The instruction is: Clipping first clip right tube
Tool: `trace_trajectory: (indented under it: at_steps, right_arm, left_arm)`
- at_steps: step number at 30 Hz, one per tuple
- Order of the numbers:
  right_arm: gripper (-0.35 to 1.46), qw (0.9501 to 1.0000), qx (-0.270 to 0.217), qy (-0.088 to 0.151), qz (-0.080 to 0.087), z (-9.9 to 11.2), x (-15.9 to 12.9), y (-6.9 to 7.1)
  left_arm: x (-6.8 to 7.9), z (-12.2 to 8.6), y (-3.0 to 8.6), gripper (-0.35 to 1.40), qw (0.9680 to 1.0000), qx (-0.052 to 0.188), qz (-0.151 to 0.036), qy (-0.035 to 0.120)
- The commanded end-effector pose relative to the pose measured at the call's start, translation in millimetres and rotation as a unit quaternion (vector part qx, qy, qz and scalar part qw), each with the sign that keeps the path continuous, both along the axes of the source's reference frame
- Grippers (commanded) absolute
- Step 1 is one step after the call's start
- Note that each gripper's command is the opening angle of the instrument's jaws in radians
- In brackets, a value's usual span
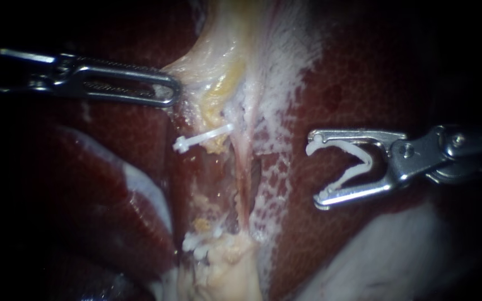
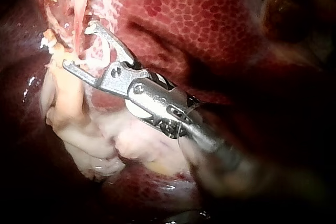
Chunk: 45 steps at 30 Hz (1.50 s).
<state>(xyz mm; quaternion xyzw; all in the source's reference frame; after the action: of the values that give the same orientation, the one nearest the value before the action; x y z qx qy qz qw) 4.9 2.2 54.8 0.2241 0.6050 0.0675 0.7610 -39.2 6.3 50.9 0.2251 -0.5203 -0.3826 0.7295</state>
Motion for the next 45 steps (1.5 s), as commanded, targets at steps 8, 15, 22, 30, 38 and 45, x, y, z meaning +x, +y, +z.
trace_trajectory:
  at_steps: [8,15,22,30,38,45]
  right_arm:
    - [0.6,1.0,0.0,-0.001,0.001,0.6,0.4,-0.8]
    - [0.6,0.9997,0.024,-0.009,0.005,2.1,1.4,-2.7]
    - [0.6,0.999,0.044,-0.008,-0.006,3.6,3.4,-4.6]
    - [0.6,0.9978,0.064,-0.012,-0.008,4.9,5.5,-5.5]
    - [0.6,0.9971,0.073,-0.014,-0.013,7.1,7.2,-5.7]
    - [0.6,0.9962,0.084,-0.014,-0.022,8.7,9.7,-6.1]
  left_arm:
    - [0.5,-0.5,0.6,-0.18,1.0,0.003,0.002,-0.002]
    - [2.6,-2.6,2.5,-0.18,0.9999,0.011,-0.006,0.001]
    - [3.6,-5.0,3.0,-0.18,0.9999,0.005,-0.01,0.001]
    - [3.6,-6.1,2.6,-0.18,0.9999,0.003,-0.012,0.001]
    - [4.0,-6.8,2.6,-0.18,0.9999,0.001,-0.011,0.0]
    - [4.0,-7.2,2.5,-0.18,0.9999,0.001,-0.012,-0.001]
